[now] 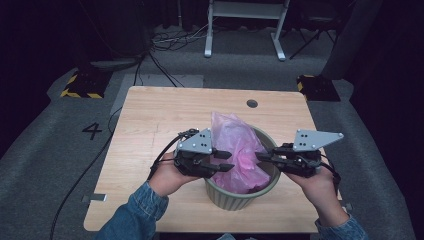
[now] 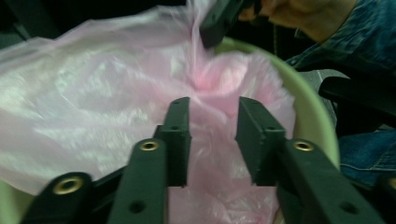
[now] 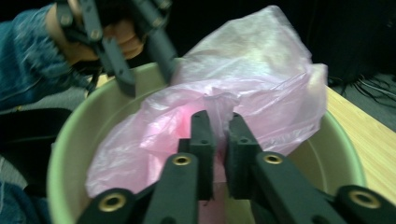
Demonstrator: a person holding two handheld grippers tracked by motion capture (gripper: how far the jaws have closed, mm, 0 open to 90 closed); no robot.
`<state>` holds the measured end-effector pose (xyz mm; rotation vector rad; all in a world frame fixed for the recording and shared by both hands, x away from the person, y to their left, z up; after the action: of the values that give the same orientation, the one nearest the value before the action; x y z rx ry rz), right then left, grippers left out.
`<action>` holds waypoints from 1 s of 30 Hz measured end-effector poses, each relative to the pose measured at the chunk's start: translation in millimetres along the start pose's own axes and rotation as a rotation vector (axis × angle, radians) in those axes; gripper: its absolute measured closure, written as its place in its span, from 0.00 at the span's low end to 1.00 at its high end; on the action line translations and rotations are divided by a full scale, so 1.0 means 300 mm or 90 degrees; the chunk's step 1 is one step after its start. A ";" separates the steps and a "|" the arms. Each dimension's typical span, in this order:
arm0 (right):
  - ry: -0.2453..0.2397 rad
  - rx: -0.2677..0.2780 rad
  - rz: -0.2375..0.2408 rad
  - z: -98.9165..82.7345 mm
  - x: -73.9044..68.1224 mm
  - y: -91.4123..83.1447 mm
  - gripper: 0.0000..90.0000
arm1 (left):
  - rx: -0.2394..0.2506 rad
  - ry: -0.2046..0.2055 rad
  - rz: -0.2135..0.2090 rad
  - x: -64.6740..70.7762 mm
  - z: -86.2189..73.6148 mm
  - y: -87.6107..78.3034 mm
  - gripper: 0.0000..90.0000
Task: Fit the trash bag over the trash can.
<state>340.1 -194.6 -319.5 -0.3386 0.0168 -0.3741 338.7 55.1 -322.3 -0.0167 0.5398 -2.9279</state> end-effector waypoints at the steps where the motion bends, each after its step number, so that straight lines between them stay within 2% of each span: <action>1: -0.011 -0.002 0.001 0.005 -0.008 0.003 0.96 | 0.002 0.006 0.003 0.003 0.012 -0.001 0.68; 4: -0.025 0.000 0.010 0.022 -0.032 0.010 0.97 | 0.003 0.015 -0.002 0.012 0.038 0.015 0.68; 7: -0.034 0.007 0.017 0.039 -0.048 0.018 0.97 | -0.008 0.022 -0.022 0.015 0.053 0.049 0.67; 10: -0.035 0.009 0.026 0.046 -0.055 0.026 0.97 | -0.014 0.014 -0.032 0.009 0.059 0.078 0.71; 12: -0.032 0.008 0.031 0.048 -0.055 0.027 0.97 | -0.015 0.017 -0.021 0.007 0.061 0.086 0.79; 15: -0.026 0.013 0.033 0.048 -0.052 0.023 0.93 | 0.001 0.021 0.006 0.002 0.061 0.077 0.96; 20: -0.017 0.025 0.037 0.045 -0.043 0.014 0.78 | 0.013 0.035 0.032 0.009 0.056 0.066 1.00; 22: -0.018 0.026 0.043 0.048 -0.044 0.012 0.81 | 0.016 0.038 0.036 0.015 0.054 0.065 1.00; 25: -0.021 0.011 0.065 0.051 -0.051 0.013 0.99 | 0.026 0.043 0.043 0.018 0.054 0.056 1.00; 30: -0.010 -0.001 0.065 0.050 -0.047 0.011 0.99 | 0.022 0.060 0.051 0.031 0.049 0.051 1.00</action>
<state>329.2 -181.8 -307.0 -0.3412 0.0184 -0.2696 332.5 34.4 -314.3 0.1440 0.4908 -2.8698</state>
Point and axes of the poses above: each handheld gripper's, and its own axes: y roughly forward along the jaws, z roughly out of its top, x roughly to its right, the point moved 3 cm from there along y, roughly forward along the jaws, and after that the axes turned 7 degrees about x, right-handed, at the moved point
